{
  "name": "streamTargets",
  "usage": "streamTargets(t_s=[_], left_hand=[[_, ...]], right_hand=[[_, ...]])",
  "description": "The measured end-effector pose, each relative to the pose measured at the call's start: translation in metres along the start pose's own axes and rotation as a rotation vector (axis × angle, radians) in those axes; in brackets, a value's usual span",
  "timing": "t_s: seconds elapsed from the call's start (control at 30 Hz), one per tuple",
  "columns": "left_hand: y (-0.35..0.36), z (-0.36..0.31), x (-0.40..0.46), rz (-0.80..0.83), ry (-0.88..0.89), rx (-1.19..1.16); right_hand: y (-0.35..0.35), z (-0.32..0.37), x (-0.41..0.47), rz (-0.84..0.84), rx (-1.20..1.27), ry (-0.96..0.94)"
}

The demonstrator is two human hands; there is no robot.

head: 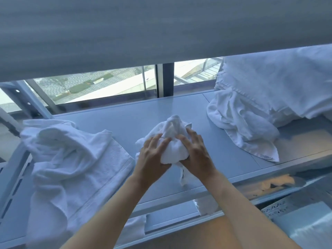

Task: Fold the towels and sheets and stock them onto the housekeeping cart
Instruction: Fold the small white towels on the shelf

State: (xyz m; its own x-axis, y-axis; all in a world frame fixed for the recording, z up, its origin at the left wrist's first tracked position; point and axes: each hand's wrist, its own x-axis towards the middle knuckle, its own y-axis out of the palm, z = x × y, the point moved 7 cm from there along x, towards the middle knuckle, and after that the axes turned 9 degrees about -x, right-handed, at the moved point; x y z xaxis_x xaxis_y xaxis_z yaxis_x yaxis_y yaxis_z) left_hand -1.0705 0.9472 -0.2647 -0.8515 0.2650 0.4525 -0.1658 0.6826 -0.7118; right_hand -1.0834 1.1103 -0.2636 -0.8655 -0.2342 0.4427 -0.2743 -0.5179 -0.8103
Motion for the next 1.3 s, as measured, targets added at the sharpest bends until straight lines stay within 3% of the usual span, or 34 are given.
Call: streamTargets(t_s=[0.3,0.6,0.73,0.83,0.9,1.3], left_hand=[[-0.161,0.033,-0.014,-0.206,0.038,0.138],[-0.307,0.115,-0.108,-0.326,-0.095,0.295],[-0.313,0.171,-0.149,-0.18,-0.313,0.351],[-0.271,0.215,-0.189,0.211,-0.537,0.411],[-0.239,0.231,-0.215,0.391,-0.59,0.341],[-0.219,0.251,-0.226,0.359,-0.551,0.282]], right_hand=[[0.003,0.147,0.073,-0.08,0.002,-0.177],[0.078,0.323,0.097,-0.076,0.157,-0.317],[0.138,0.354,0.084,0.103,0.169,-0.271],[0.2,0.351,0.048,0.414,-0.016,-0.26],[0.226,0.34,0.02,0.525,-0.115,-0.241],[0.242,0.314,-0.018,0.66,-0.021,-0.133]])
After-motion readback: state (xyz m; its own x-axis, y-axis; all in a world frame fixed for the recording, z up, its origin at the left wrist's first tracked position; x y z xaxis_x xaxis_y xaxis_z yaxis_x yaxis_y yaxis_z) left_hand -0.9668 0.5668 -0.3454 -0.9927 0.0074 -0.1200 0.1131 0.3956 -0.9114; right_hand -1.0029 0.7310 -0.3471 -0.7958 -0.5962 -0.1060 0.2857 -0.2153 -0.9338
